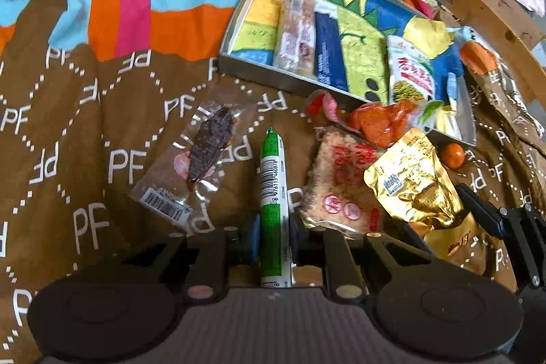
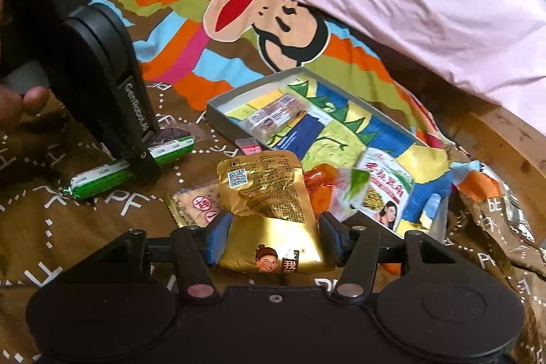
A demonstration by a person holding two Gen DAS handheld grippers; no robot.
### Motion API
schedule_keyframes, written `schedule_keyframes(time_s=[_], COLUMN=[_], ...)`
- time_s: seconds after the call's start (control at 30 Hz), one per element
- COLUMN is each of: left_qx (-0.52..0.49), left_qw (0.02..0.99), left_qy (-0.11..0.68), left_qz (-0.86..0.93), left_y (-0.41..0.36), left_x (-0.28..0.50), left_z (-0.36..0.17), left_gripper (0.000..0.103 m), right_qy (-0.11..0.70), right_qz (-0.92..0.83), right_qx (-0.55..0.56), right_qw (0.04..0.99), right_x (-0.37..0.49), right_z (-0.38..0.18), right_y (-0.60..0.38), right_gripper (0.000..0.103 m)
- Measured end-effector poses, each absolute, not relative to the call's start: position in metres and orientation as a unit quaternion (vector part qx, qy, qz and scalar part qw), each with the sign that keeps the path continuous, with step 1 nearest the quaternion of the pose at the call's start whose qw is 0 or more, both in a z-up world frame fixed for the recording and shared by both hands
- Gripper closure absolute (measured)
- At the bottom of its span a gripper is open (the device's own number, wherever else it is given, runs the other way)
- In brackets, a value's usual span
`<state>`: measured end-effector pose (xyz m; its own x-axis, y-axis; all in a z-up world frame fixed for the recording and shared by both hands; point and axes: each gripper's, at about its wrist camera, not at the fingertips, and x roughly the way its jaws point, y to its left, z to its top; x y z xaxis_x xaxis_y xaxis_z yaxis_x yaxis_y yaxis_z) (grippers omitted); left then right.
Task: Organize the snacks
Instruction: 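Lift and carry the gold bag and green stick into the metal tray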
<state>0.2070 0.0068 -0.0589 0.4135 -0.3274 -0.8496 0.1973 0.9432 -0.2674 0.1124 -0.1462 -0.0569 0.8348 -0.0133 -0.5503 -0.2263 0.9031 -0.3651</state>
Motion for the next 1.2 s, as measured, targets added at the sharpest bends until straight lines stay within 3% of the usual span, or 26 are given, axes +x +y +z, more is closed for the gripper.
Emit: schedule_keyframes(time_s=[0.7,1.2], left_qx=[-0.022,-0.079], left_qw=[0.912,0.913], left_qy=[0.364,0.359], left_qz=[-0.189,-0.177], left_y=[-0.043,-0.125], left_x=[0.204,0.259], left_z=[-0.011,0.012], left_gripper=[0.084,0.084], right_qy=[0.203,0.172], right_qz=[-0.003,-0.076], right_qx=[-0.182,-0.096], right_qw=[0.962,0.977], right_x=[0.116,0.150], right_z=[-0.026,0.003], right_y=[-0.174,-0.271], right_gripper=[0.045,0.044])
